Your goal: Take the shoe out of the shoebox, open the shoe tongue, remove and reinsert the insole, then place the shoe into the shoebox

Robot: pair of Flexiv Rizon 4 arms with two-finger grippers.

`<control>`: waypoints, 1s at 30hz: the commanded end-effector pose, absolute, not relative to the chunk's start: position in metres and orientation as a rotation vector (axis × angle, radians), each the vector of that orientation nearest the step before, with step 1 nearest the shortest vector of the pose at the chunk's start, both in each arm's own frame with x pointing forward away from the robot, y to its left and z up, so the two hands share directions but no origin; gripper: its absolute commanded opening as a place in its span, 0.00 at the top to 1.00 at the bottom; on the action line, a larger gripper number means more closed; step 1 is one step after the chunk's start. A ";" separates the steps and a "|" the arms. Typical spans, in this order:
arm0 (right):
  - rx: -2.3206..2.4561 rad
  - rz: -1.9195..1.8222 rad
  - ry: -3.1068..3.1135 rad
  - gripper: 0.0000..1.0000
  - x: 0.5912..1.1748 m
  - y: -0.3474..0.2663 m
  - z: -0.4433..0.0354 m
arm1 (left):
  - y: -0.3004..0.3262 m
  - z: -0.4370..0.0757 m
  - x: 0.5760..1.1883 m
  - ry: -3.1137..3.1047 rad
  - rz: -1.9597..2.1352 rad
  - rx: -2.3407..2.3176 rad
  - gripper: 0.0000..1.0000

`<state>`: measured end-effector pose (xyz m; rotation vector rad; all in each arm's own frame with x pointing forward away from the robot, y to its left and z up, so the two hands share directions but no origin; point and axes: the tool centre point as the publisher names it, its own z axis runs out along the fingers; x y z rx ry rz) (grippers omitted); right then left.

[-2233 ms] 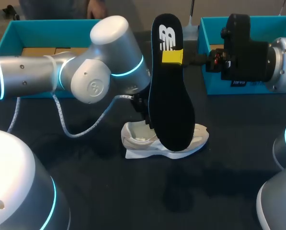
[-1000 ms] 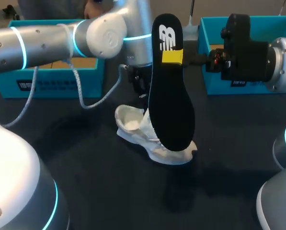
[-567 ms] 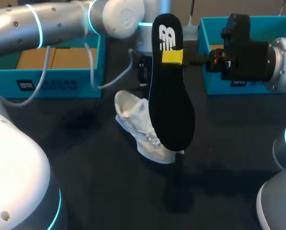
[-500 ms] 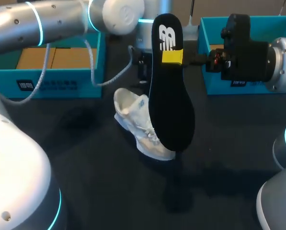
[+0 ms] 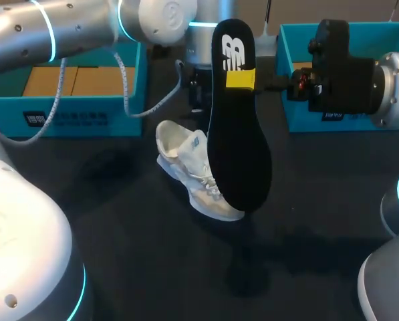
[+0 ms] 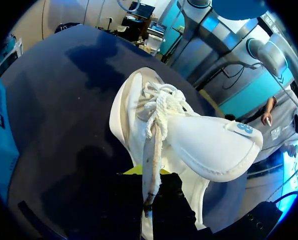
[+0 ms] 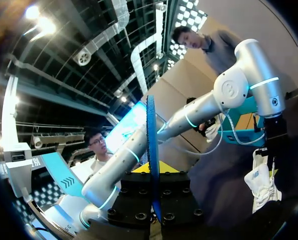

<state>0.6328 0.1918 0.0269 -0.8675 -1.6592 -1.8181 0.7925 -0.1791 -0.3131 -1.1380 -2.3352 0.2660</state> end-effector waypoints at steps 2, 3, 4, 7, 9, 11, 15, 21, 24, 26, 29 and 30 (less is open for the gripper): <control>-0.869 -1.819 -1.658 1.00 0.634 0.195 0.027 | -0.178 -0.312 0.792 -2.339 0.267 -1.140 1.00; -0.869 -1.819 -1.658 1.00 0.634 0.195 0.027 | -0.178 -0.312 0.792 -2.339 0.267 -1.140 1.00; -0.869 -1.819 -1.658 1.00 0.634 0.195 0.027 | -0.178 -0.312 0.792 -2.339 0.267 -1.140 1.00; -0.869 -1.819 -1.658 1.00 0.634 0.195 0.027 | -0.178 -0.312 0.792 -2.339 0.267 -1.140 1.00; -0.869 -1.819 -1.658 1.00 0.634 0.195 0.027 | -0.178 -0.310 0.790 -2.332 0.273 -1.170 1.00; -0.869 -1.819 -1.658 1.00 0.634 0.195 0.027 | -0.183 -0.310 0.784 -2.265 0.186 -1.266 1.00; -0.869 -1.819 -1.658 1.00 0.634 0.195 0.027 | -0.192 -0.314 0.777 -2.113 0.096 -1.467 1.00; -0.869 -1.819 -1.658 1.00 0.634 0.195 0.027 | -0.200 -0.311 0.771 -2.036 0.048 -1.611 1.00; -0.869 -1.819 -1.658 1.00 0.634 0.195 0.027 | -0.206 -0.316 0.772 -2.010 0.008 -1.635 1.00; -0.869 -1.819 -1.658 1.00 0.634 0.195 0.027 | -0.207 -0.319 0.773 -1.975 -0.024 -1.648 1.00; -0.869 -1.819 -1.658 1.00 0.634 0.195 0.027 | -0.209 -0.322 0.773 -1.942 -0.034 -1.675 1.00; -0.869 -1.819 -1.658 1.00 0.634 0.195 0.027 | -0.211 -0.324 0.774 -1.950 -0.031 -1.669 1.00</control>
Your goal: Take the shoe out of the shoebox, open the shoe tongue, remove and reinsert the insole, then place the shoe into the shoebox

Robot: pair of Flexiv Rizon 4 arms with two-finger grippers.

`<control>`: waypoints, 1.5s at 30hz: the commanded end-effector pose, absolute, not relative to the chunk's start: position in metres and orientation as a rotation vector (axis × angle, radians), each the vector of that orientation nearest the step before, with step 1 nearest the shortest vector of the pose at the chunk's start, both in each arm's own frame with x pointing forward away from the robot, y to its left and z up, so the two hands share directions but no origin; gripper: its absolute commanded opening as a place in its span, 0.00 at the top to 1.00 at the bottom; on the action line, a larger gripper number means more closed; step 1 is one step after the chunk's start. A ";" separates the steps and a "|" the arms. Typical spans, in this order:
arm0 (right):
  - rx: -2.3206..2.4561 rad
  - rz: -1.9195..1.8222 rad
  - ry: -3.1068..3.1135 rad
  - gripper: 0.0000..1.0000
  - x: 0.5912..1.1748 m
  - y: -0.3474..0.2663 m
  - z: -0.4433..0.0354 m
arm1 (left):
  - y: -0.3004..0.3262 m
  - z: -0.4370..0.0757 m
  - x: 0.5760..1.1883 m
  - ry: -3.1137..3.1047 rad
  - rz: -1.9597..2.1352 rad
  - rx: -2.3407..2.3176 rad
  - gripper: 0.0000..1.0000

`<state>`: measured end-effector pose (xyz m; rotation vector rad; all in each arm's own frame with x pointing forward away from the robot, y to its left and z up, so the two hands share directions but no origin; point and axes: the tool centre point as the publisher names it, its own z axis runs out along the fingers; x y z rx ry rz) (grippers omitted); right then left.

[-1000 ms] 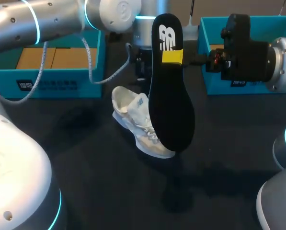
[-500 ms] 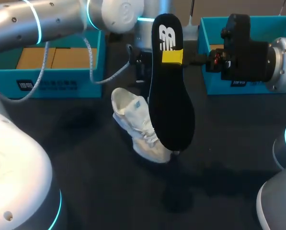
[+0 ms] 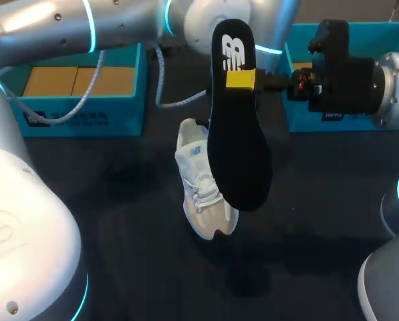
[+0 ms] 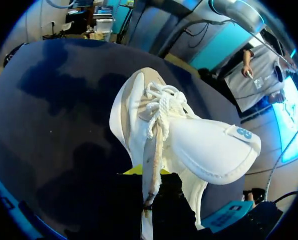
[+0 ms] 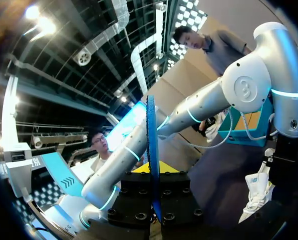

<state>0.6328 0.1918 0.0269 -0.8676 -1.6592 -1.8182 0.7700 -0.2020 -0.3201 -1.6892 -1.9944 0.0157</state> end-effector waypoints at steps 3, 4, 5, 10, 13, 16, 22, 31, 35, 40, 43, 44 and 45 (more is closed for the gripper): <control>-0.869 -1.819 -1.658 1.00 0.634 0.195 0.027 | -0.215 -0.332 0.774 -1.927 -0.050 -1.676 1.00; -0.869 -1.819 -1.658 1.00 0.634 0.195 0.027 | -0.217 -0.334 0.775 -1.922 -0.054 -1.671 1.00; -0.869 -1.819 -1.658 1.00 0.634 0.195 0.027 | -0.219 -0.336 0.776 -1.921 -0.053 -1.671 1.00; -0.869 -1.819 -1.658 1.00 0.634 0.195 0.027 | -0.233 -0.350 0.774 -1.848 -0.118 -1.726 1.00; -0.869 -1.819 -1.658 1.00 0.634 0.195 0.027 | -0.241 -0.354 0.773 -1.832 -0.149 -1.732 1.00; -0.869 -1.819 -1.658 1.00 0.634 0.195 0.027 | -0.247 -0.358 0.773 -1.824 -0.161 -1.719 1.00; -0.869 -1.819 -1.658 1.00 0.634 0.195 0.027 | -0.244 -0.364 0.769 -1.790 -0.185 -1.688 1.00; -0.869 -1.819 -1.658 1.00 0.634 0.195 0.027 | -0.235 -0.373 0.771 -1.760 -0.242 -1.679 1.00; -0.869 -1.819 -1.658 1.00 0.634 0.195 0.027 | -0.236 -0.376 0.766 -1.747 -0.240 -1.684 1.00; -0.869 -1.819 -1.658 1.00 0.634 0.195 0.027 | -0.236 -0.385 0.763 -1.727 -0.271 -1.684 1.00; -0.869 -1.819 -1.658 1.00 0.634 0.195 0.027 | -0.237 -0.384 0.763 -1.715 -0.256 -1.685 0.04; -0.869 -1.819 -1.658 1.00 0.634 0.195 0.027 | -0.237 -0.383 0.762 -1.714 -0.254 -1.687 0.00; -0.869 -1.819 -1.658 1.00 0.634 0.195 0.027 | -0.237 -0.381 0.762 -1.721 -0.260 -1.687 0.00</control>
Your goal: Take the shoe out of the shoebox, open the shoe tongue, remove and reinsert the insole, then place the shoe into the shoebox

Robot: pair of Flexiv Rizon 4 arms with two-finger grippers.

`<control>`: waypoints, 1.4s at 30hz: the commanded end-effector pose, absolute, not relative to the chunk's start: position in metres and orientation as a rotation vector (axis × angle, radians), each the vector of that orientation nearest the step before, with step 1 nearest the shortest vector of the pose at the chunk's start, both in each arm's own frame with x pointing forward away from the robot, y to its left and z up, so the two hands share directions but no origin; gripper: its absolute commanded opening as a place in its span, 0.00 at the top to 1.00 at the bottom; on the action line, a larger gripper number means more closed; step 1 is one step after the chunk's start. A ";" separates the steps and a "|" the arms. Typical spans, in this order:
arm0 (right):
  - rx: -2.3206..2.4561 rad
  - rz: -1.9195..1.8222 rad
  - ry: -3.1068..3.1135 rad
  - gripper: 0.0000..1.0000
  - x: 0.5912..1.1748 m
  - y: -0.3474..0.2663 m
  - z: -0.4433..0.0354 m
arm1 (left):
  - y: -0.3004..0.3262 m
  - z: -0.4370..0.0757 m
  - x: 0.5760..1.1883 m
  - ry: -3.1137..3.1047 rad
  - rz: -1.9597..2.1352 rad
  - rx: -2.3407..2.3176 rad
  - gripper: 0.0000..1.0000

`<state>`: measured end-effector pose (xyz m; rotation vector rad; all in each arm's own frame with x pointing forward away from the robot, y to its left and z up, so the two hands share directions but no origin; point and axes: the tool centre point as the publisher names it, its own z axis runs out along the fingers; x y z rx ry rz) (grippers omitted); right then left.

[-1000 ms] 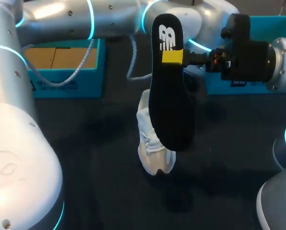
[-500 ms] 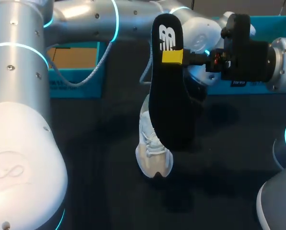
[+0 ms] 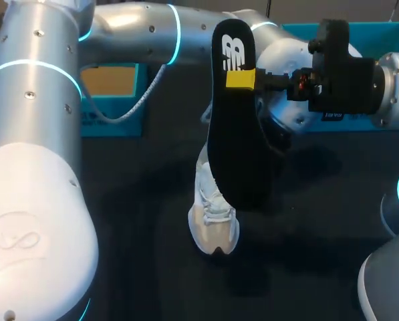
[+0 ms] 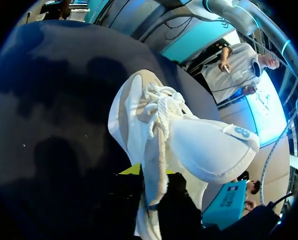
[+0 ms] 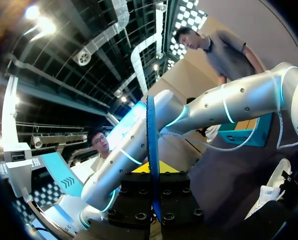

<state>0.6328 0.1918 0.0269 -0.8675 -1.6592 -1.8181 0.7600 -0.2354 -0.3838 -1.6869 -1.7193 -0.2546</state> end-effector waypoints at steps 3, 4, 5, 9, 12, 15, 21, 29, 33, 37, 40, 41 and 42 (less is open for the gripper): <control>-0.869 -1.819 -1.658 1.00 0.634 0.195 0.027 | -0.237 -0.372 0.762 -1.745 -0.232 -1.699 0.00; -0.869 -1.819 -1.658 1.00 0.634 0.195 0.027 | -0.236 -0.368 0.762 -1.752 -0.226 -1.704 0.00; -0.869 -1.819 -1.658 1.00 0.634 0.195 0.027 | -0.236 -0.364 0.762 -1.763 -0.215 -1.712 0.00; -0.869 -1.819 -1.658 1.00 0.634 0.195 0.027 | -0.235 -0.349 0.763 -1.807 -0.186 -1.736 0.00; -0.869 -1.819 -1.658 1.00 0.634 0.195 0.027 | -0.237 -0.341 0.768 -1.857 -0.175 -1.735 0.00; -0.869 -1.819 -1.658 1.00 0.634 0.195 0.027 | -0.241 -0.325 0.780 -1.947 -0.119 -1.733 0.00; -0.869 -1.819 -1.658 1.00 0.634 0.195 0.027 | -0.247 -0.287 0.793 -2.163 0.066 -1.739 0.00; -0.869 -1.819 -1.658 1.00 0.634 0.195 0.027 | -0.245 -0.249 0.805 -2.310 0.318 -1.808 0.00; -0.869 -1.819 -1.658 1.00 0.634 0.195 0.027 | -0.245 -0.239 0.807 -2.340 0.364 -1.901 0.00; -0.869 -1.819 -1.658 1.00 0.634 0.195 0.027 | -0.238 -0.224 0.801 -2.303 0.413 -2.122 0.00; -0.869 -1.819 -1.658 1.00 0.634 0.195 0.027 | -0.233 -0.214 0.797 -2.330 0.468 -2.197 0.00; -0.869 -1.819 -1.658 1.00 0.634 0.195 0.027 | -0.230 -0.210 0.797 -2.332 0.516 -2.209 0.00; -0.869 -1.819 -1.658 1.00 0.634 0.195 0.027 | -0.227 -0.206 0.796 -2.327 0.574 -2.230 0.00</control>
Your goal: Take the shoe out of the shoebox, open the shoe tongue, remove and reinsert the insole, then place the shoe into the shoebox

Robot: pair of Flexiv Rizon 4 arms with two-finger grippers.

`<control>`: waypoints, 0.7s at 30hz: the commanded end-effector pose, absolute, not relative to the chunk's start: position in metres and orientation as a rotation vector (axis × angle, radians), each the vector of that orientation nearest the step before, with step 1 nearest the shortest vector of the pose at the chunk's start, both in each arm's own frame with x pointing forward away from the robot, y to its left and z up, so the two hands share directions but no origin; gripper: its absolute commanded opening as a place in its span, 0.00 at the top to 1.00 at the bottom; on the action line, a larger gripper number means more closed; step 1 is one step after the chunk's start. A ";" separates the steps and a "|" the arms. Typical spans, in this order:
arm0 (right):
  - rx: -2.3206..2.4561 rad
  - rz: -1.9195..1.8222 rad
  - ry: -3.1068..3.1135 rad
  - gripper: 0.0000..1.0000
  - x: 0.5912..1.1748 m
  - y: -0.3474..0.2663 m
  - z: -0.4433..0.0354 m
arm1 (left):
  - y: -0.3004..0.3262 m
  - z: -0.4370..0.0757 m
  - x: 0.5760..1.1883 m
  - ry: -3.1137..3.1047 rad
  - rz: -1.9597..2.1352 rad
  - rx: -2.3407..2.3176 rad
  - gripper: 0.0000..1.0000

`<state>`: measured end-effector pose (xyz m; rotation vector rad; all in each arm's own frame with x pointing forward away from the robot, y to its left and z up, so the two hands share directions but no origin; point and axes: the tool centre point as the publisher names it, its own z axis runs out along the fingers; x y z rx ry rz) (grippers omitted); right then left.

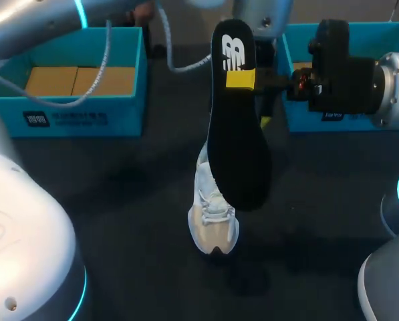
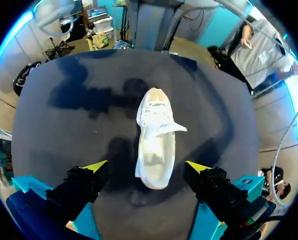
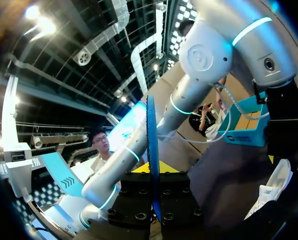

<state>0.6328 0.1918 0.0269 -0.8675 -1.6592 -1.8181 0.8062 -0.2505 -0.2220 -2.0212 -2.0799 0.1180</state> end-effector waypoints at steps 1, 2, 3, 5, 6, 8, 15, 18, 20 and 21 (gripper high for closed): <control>-0.869 -1.819 -1.658 1.00 0.634 0.195 0.027 | -0.223 -0.202 0.794 -2.330 0.622 -2.251 0.00; -0.869 -1.819 -1.658 1.00 0.634 0.195 0.027 | -0.219 -0.199 0.793 -2.338 0.669 -2.261 0.00; -0.869 -1.819 -1.658 1.00 0.634 0.195 0.027 | -0.219 -0.199 0.793 -2.338 0.669 -2.261 0.00; -0.869 -1.819 -1.658 1.00 0.634 0.195 0.027 | -0.219 -0.199 0.793 -2.338 0.669 -2.261 0.00; -0.869 -1.819 -1.658 1.00 0.634 0.195 0.027 | -0.219 -0.199 0.793 -2.338 0.669 -2.261 0.00; -0.869 -1.819 -1.658 1.00 0.634 0.195 0.027 | -0.219 -0.199 0.793 -2.338 0.669 -2.261 0.00; -0.869 -1.819 -1.658 1.00 0.634 0.195 0.027 | -0.219 -0.199 0.793 -2.338 0.669 -2.261 0.00; -0.869 -1.819 -1.658 1.00 0.634 0.195 0.027 | -0.219 -0.199 0.793 -2.338 0.669 -2.261 0.00; -0.869 -1.819 -1.658 1.00 0.634 0.195 0.027 | -0.219 -0.199 0.793 -2.338 0.669 -2.261 0.00; -0.869 -1.819 -1.658 1.00 0.634 0.195 0.027 | -0.219 -0.199 0.793 -2.338 0.669 -2.261 0.00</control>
